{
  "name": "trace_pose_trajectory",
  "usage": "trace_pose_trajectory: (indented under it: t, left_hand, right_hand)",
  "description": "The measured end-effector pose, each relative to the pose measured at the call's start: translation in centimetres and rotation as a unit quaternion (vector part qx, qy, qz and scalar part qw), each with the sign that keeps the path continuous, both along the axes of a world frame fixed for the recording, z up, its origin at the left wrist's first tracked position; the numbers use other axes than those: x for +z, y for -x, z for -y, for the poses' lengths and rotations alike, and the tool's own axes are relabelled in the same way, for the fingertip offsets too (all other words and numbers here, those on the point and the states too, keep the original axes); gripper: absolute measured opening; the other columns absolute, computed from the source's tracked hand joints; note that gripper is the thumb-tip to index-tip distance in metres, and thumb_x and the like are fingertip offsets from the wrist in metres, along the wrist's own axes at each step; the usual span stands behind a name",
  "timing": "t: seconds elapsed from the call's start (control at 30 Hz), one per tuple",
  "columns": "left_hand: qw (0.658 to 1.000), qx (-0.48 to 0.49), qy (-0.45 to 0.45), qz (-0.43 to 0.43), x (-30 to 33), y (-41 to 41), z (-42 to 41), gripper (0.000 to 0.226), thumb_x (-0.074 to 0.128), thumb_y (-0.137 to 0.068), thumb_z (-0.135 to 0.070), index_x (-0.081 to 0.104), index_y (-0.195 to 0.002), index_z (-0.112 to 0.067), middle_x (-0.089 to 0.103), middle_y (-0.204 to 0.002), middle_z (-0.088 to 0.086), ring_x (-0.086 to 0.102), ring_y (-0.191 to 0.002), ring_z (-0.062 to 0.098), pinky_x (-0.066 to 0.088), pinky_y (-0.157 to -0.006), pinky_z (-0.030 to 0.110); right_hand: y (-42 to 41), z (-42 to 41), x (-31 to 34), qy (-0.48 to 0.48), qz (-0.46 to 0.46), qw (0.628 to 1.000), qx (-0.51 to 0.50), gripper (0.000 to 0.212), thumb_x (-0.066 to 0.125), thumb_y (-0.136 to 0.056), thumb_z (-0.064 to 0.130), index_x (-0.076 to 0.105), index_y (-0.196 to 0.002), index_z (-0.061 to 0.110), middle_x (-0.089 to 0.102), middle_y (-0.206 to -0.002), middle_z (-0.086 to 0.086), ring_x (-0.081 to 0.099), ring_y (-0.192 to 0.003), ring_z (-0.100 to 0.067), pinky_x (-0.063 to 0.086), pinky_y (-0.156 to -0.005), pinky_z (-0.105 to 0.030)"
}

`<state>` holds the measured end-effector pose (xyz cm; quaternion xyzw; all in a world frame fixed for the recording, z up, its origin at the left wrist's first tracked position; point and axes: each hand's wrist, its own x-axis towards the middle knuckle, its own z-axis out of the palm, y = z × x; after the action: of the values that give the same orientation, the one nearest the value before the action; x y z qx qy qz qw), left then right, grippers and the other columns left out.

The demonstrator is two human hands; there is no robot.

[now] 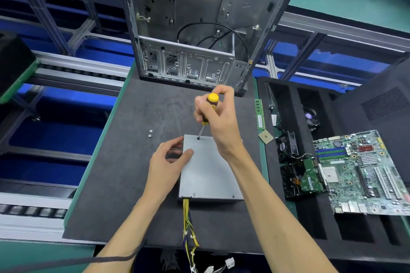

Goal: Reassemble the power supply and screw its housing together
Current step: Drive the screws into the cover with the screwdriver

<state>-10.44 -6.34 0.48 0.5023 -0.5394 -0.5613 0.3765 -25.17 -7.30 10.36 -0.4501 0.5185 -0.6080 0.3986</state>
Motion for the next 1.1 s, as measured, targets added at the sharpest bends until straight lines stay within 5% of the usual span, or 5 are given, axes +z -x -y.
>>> trace_pose_trajectory:
  t: [0.2,0.3,0.77,1.1]
  left_hand:
    - [1.0,-0.001,-0.01,-0.006,-0.08,0.02,0.03,0.036,0.078,-0.088,-0.023,0.069,-0.122,-0.029,0.067,-0.113,-0.011,0.067,-0.097,0.004,0.056,-0.083,0.024]
    - [1.0,-0.002,-0.008,-0.004,-0.05,-0.01,0.03,0.035,0.078,-0.087,-0.024,0.068,-0.121,-0.031,0.067,-0.113,-0.013,0.067,-0.097,0.001,0.056,-0.08,0.02]
    - [1.0,-0.007,-0.004,0.007,0.06,0.02,0.02,0.034,0.077,-0.088,-0.026,0.066,-0.119,-0.036,0.067,-0.113,-0.014,0.065,-0.096,-0.003,0.055,-0.076,0.017]
    - [1.0,-0.002,-0.007,-0.001,-0.16,-0.04,0.1,0.036,0.078,-0.088,-0.024,0.069,-0.123,-0.027,0.067,-0.112,-0.011,0.067,-0.096,0.004,0.057,-0.078,0.021]
  right_hand:
    - [-0.15,0.15,-0.11,-0.008,0.055,0.998,0.014,0.031,0.039,-0.102,0.039,0.066,-0.103,0.023,0.051,-0.08,0.008,0.046,-0.075,-0.014,0.04,-0.076,-0.031]
    - [0.05,0.21,0.01,0.003,0.062,0.998,0.022,0.027,0.039,-0.102,0.037,0.061,-0.101,0.021,0.06,-0.086,0.005,0.054,-0.079,-0.015,0.047,-0.077,-0.03]
    - [0.2,0.03,-0.09,0.022,0.053,0.998,0.02,0.026,0.04,-0.096,0.04,0.058,-0.1,0.021,0.057,-0.079,0.004,0.047,-0.073,-0.015,0.041,-0.07,-0.027]
    - [0.24,-0.11,-0.44,0.03,0.087,0.996,0.021,0.023,0.032,-0.1,0.025,0.054,-0.096,0.017,0.05,-0.071,0.0,0.041,-0.068,-0.018,0.035,-0.067,-0.032]
